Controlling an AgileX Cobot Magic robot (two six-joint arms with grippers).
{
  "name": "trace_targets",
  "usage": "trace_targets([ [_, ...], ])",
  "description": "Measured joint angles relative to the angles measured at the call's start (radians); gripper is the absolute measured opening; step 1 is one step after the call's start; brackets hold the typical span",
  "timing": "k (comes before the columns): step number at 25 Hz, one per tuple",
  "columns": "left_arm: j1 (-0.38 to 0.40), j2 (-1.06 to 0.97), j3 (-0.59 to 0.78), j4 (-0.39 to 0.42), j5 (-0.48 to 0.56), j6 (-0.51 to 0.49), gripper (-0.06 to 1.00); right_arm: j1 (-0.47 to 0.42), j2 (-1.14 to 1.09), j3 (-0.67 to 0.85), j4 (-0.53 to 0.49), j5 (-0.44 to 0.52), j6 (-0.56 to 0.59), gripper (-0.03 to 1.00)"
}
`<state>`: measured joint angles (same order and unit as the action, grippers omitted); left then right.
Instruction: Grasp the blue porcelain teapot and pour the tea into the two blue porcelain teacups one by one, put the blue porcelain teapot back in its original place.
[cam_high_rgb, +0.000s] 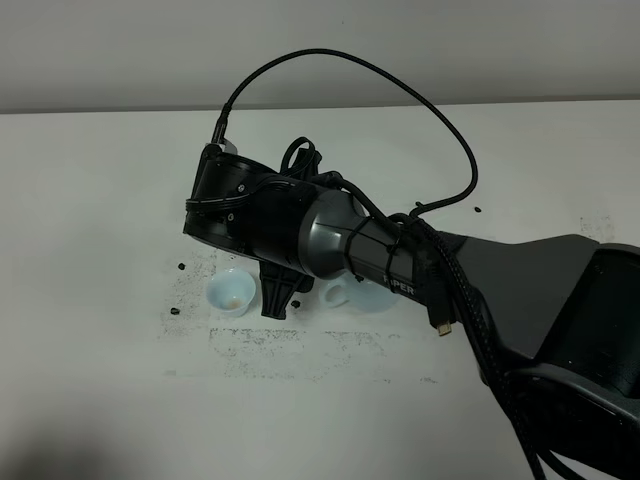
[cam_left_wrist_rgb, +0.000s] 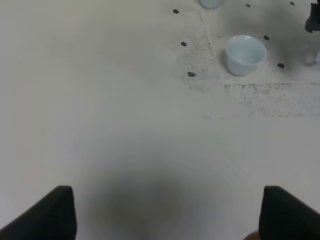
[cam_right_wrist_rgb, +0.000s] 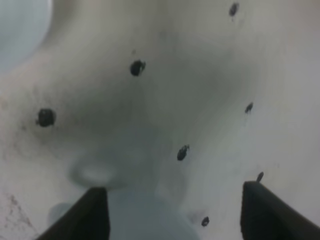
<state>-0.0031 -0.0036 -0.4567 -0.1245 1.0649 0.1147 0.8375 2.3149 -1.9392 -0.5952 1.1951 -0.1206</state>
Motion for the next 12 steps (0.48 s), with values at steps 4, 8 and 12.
trace_targets([
  [4, 0.0, 0.0, 0.0, 0.0, 0.0, 0.0, 0.75, 0.0, 0.0, 0.0, 0.008, 0.007, 0.0, 0.57],
  [8, 0.0, 0.0, 0.0, 0.0, 0.0, 0.0, 0.75, 0.0, 0.0, 0.0, 0.026, 0.02, 0.006, 0.55],
  [12, 0.0, 0.0, 0.0, 0.0, 0.0, 0.0, 0.75, 0.0, 0.0, 0.0, 0.031, 0.021, 0.012, 0.53],
])
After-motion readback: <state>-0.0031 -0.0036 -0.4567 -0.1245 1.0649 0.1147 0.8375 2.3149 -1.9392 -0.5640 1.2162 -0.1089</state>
